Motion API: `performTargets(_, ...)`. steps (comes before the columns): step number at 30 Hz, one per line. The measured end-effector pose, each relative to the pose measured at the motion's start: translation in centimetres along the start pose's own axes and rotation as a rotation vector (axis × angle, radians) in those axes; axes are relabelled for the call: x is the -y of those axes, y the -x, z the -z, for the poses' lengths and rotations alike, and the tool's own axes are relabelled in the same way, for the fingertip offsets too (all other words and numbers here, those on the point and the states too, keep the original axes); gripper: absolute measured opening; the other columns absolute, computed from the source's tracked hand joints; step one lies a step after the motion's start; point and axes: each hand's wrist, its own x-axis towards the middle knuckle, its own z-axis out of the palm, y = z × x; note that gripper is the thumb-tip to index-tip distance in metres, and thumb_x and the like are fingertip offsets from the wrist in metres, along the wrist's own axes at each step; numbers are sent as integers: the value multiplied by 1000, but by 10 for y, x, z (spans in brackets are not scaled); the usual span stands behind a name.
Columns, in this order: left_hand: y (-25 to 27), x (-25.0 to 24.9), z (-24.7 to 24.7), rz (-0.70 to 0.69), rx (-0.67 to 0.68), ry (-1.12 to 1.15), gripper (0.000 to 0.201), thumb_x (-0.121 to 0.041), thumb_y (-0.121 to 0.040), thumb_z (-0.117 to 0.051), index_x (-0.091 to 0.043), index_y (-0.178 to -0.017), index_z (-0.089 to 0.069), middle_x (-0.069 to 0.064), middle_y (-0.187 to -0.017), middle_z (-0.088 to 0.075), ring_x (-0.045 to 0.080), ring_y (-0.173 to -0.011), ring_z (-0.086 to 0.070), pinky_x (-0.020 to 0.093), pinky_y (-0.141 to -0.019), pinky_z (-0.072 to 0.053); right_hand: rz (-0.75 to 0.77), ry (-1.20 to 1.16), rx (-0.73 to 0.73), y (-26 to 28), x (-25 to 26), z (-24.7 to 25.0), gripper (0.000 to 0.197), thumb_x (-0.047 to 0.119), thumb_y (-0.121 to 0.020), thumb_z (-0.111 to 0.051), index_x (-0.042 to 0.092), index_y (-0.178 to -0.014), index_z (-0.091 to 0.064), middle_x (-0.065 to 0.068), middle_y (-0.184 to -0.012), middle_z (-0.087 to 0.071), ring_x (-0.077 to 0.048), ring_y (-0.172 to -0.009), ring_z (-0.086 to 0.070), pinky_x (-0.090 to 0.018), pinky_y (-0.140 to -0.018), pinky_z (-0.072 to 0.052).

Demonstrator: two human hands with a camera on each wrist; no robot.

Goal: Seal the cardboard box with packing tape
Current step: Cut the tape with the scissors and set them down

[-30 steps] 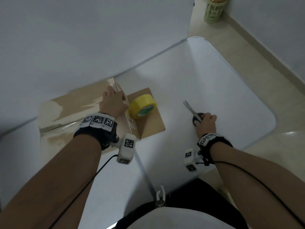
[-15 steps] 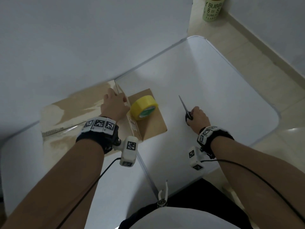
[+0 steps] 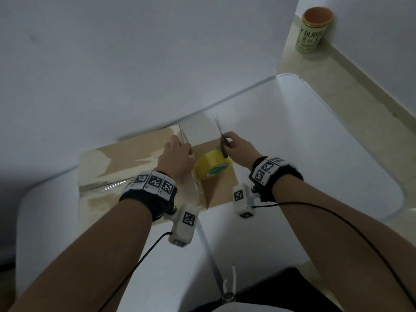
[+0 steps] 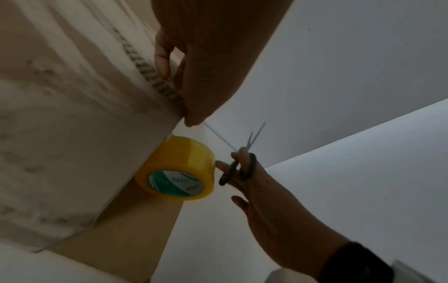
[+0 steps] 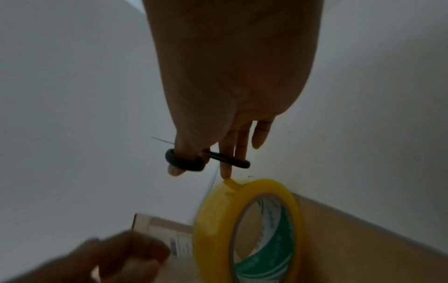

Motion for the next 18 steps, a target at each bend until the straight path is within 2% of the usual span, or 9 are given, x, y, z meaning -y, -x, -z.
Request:
performTargets(2,-1,1,5,-1,43,5,32,-30,-91,-53,-16,-120,-56,12,-126,-33,33,-119,-39,43,-99,-41,77,179,56,-6,11,-3,37,28,-91,-53,22,-127,-46,-15,-106,-65,-33,-90,-61,-39,-76,-52)
performTargets(5,-2,1,9,-11,62,-6,32,-31,-90,-55,-16,-118,-56,12,-126,-33,34,-118,-41,43,-98,-43,24,453,186,-15,27,-2,42,37,-87,-56,29,-127,-45,-16,-112,-56,-35,-101,-53,-37,-82,-48)
performTargets(7,-2,1,8,-12,49,-18,32,-31,-88,-58,-16,-116,-56,12,-125,-34,33,-116,-42,43,-93,-44,-7,605,289,-19,37,3,44,43,-88,-56,29,-128,-44,-13,-118,-55,-33,-107,-51,-38,-88,-47)
performTargets(9,-2,1,5,-14,29,-29,31,-30,-86,-60,-16,-114,-56,11,-123,-34,32,-114,-43,40,-88,-45,-22,650,377,-21,41,7,46,40,-92,-55,18,-131,-45,-12,-129,-55,-32,-114,-52,-37,-91,-44)
performTargets(11,-2,1,3,-14,15,-33,31,-29,-85,-61,-15,-113,-56,11,-122,-33,31,-113,-43,38,-84,-44,-50,607,415,-20,40,5,50,32,-95,-53,4,-135,-45,-18,-137,-50,-32,-122,-51,-38,-96,-43)
performTargets(13,-4,2,2,-11,12,-29,31,-29,-84,-63,-16,-111,-55,10,-122,-33,31,-112,-43,38,-82,-44,-104,518,453,-16,35,3,52,36,-94,-55,7,-135,-44,-14,-136,-49,-31,-113,-53,-37,-95,-43)
performTargets(15,-4,2,1,-11,15,-26,31,-30,-83,-63,-16,-110,-55,9,-121,-33,30,-112,-43,38,-82,-45,-179,364,483,-12,28,2,59,45,-87,-61,13,-133,-43,-11,-131,-49,-25,-95,-51,-34,-82,-46)
performTargets(17,-5,3,0,-9,10,-34,32,-30,-82,-63,-17,-110,-55,9,-121,-33,30,-111,-43,39,-82,-45,-195,296,486,-9,25,7,61,47,-85,-63,11,-131,-45,-11,-120,-52,-21,-79,-50,-28,-65,-44)
performTargets(18,-5,4,0,-8,9,-39,32,-31,-83,-63,-17,-110,-55,9,-121,-33,30,-111,-44,39,-82,-46,-192,300,493,-8,23,10,59,46,-87,-62,9,-131,-47,-11,-114,-53,-20,-73,-50,-27,-62,-43)
